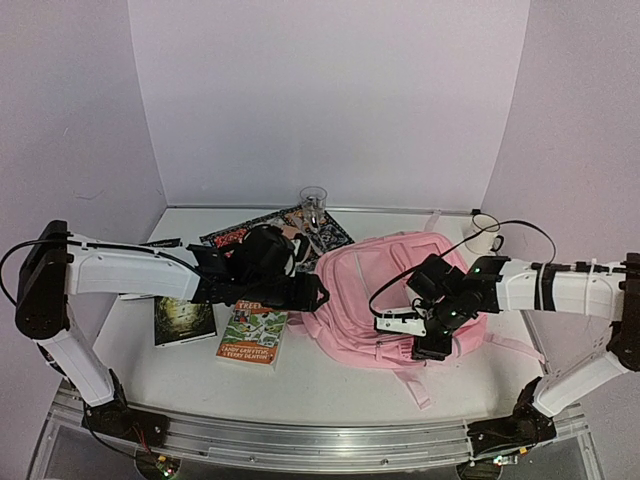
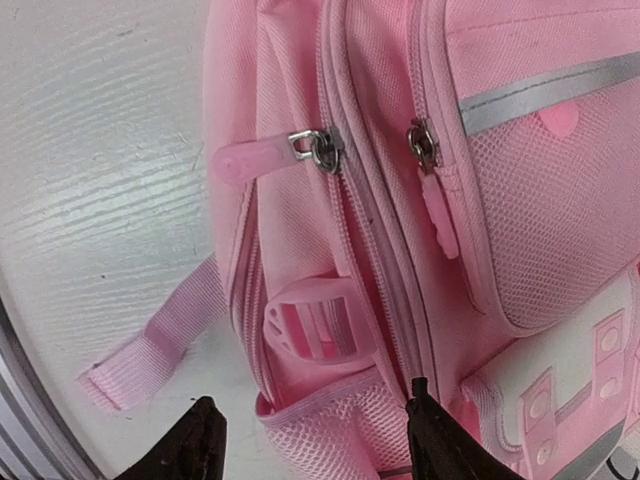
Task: Pack the student bag
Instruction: Hold the second largest pocket of the student bag.
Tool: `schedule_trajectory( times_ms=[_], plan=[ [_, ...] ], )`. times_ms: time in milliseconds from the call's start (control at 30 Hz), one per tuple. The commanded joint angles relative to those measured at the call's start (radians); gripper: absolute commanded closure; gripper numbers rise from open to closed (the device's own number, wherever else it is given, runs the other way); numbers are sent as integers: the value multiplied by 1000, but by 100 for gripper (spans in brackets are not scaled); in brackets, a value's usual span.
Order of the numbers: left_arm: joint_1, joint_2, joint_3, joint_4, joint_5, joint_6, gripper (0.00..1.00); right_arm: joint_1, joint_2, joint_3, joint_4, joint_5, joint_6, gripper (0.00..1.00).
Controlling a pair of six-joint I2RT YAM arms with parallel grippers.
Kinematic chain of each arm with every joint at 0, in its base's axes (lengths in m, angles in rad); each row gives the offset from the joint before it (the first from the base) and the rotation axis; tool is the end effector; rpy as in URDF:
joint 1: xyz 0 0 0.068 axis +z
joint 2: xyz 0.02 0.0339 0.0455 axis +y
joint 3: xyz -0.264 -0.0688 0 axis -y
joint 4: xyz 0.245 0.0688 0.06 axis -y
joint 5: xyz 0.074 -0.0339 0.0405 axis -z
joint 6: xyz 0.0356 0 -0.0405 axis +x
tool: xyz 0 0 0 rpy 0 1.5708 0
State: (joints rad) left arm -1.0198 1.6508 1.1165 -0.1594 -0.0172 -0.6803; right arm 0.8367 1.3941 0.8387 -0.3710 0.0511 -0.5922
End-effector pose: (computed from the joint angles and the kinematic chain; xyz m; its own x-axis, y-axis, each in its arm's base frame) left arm 0.1925 -0.3122 0.2335 -0.7917 0.0871 -0.6046 0.4463 0.7584 -0.4751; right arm 0.1884 0.2061 0.2076 -0.0420 -0.8786 -0.4756 -0.8971 0.2427 -0.3692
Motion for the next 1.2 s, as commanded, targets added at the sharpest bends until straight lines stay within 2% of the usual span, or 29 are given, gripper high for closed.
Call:
schedule_trajectory(
  times_ms=[0, 267, 400, 467, 733, 1033, 1167],
  plan=[
    [-8, 0, -1, 17, 14, -30, 42, -6, 16, -5, 100, 31, -68, 41],
    [-33, 29, 13, 23, 14, -47, 42, -8, 141, -23, 188, -14, -109, 42],
    [-44, 34, 13, 24, 14, -60, 42, -12, 205, -27, 245, -6, -102, 49],
    [-50, 38, 14, 25, 14, -64, 42, -12, 232, -25, 255, -3, -95, 57],
    [-80, 51, 13, 28, 13, -87, 42, -14, 227, -18, 259, -8, -65, 99],
    [-100, 42, 8, 56, -10, -135, 42, -13, 81, 22, 250, -47, 20, 100],
    [-139, 59, 21, 81, -52, -176, 43, -13, 24, 47, 250, -121, 61, 100]
  ],
)
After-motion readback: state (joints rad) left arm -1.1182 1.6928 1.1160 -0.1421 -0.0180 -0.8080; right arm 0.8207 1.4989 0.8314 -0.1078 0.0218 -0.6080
